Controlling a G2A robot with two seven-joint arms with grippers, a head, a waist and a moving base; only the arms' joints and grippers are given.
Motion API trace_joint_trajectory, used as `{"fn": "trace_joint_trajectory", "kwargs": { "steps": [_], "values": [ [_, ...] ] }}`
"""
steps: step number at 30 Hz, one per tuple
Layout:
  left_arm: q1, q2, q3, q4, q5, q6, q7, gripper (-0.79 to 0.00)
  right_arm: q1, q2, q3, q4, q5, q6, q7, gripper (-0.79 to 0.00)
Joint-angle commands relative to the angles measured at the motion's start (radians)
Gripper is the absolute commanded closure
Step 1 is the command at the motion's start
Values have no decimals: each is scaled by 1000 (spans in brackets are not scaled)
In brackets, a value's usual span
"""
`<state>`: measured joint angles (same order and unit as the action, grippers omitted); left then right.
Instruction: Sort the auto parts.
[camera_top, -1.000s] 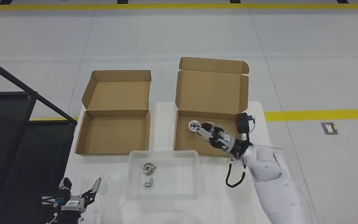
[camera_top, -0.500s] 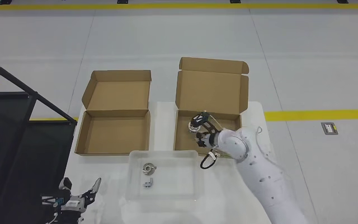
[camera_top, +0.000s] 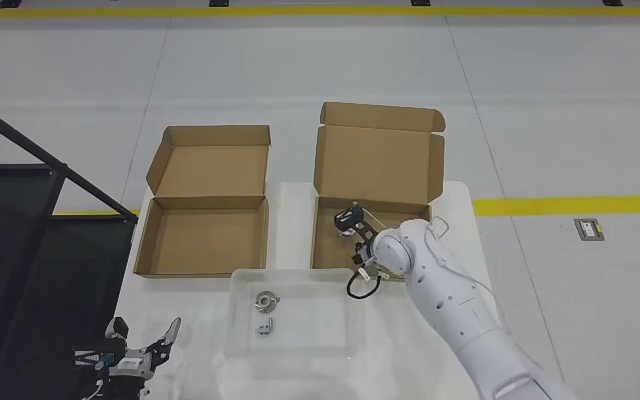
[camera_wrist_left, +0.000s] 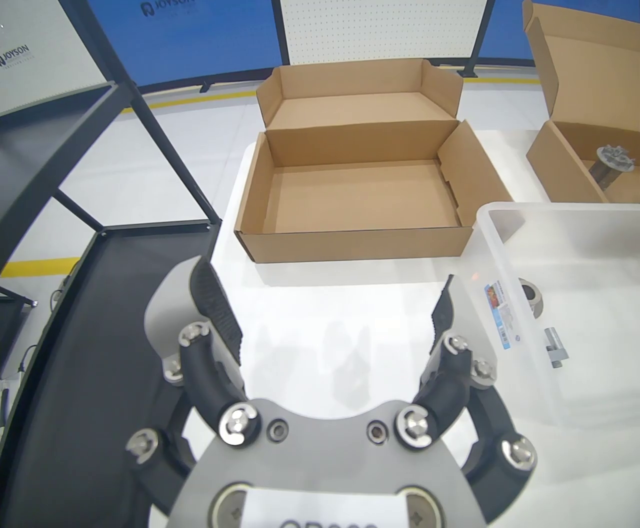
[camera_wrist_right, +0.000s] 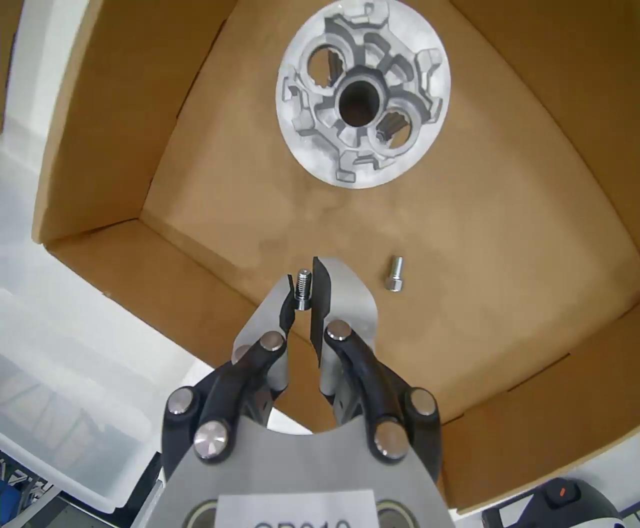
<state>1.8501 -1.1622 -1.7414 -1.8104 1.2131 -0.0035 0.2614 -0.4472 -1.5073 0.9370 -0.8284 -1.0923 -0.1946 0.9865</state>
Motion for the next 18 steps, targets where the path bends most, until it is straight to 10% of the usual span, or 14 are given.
{"fn": "trace_joint_trajectory", "kwargs": {
  "steps": [1, 18],
  "values": [
    [0, 0, 0, 0, 0, 0, 0, -785, 14, -5, -5, 35, 10, -5, -9, 0],
    [0, 0, 0, 0, 0, 0, 0, -785, 73, -30, -19, 210, 51, -28, -105, -172]
  ]
}}
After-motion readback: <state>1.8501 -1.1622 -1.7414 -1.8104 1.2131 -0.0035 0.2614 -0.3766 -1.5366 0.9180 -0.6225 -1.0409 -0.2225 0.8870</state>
